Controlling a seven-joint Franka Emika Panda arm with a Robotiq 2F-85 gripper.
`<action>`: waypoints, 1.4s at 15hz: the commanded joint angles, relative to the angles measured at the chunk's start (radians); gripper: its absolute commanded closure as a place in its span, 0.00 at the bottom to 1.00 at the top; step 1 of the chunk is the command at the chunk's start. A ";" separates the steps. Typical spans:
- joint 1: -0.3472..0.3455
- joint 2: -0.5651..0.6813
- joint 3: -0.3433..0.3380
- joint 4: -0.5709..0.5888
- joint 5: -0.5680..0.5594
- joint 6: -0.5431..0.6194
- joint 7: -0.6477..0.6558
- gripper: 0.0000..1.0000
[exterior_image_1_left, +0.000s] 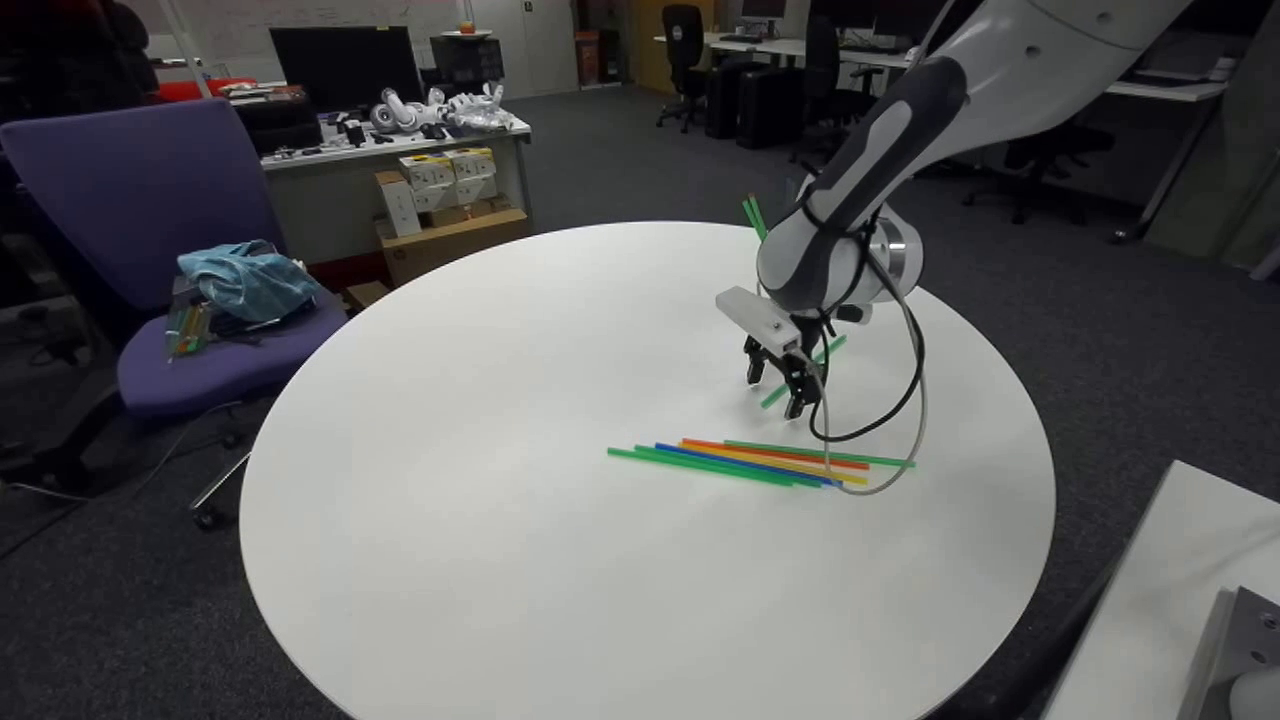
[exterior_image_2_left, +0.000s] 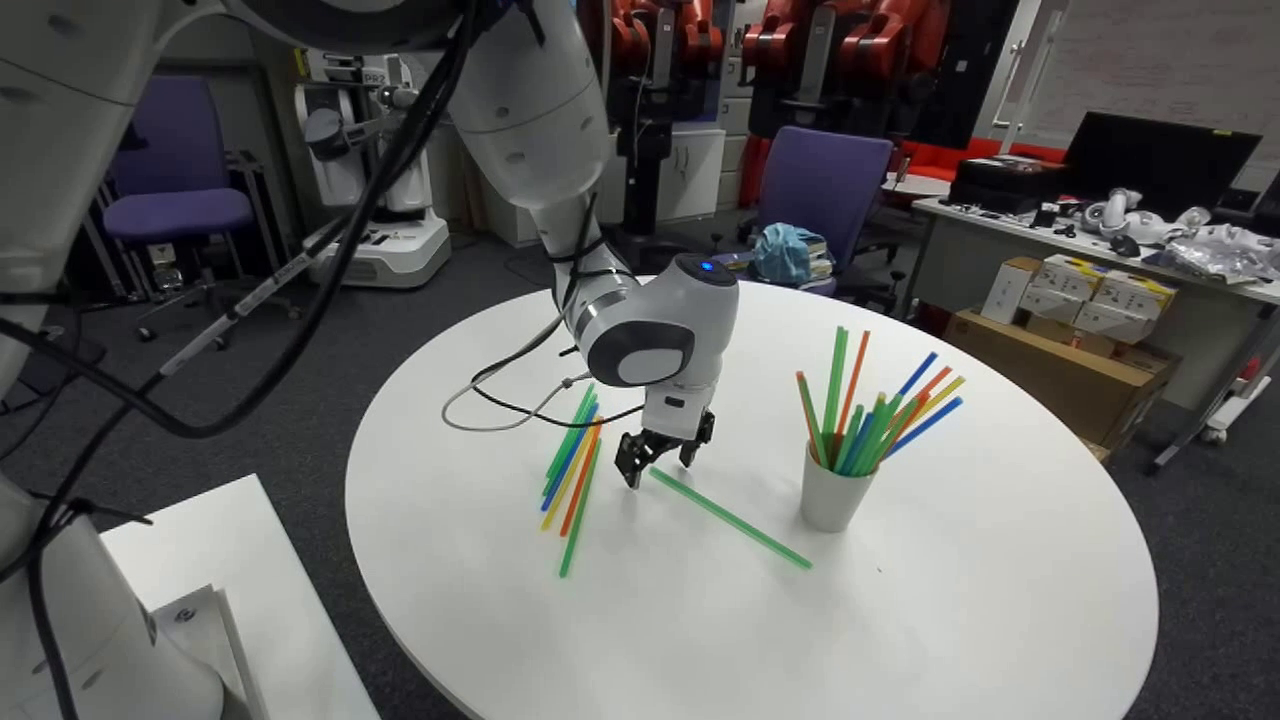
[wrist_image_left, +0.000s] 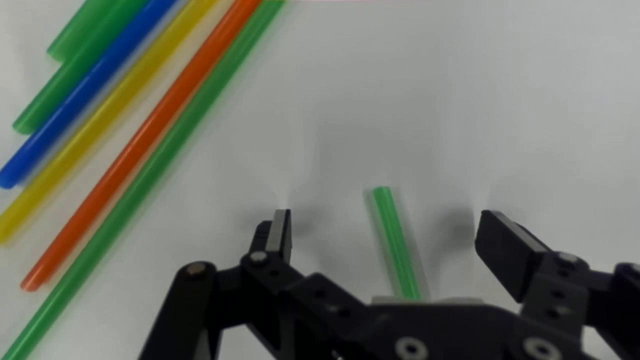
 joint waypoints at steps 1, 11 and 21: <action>0.004 0.035 -0.044 0.091 0.046 -0.159 -0.160 0.00; 0.168 0.054 -0.247 0.140 0.006 -0.218 -0.028 0.73; 0.446 0.006 -0.428 0.069 -0.169 -0.201 0.656 1.00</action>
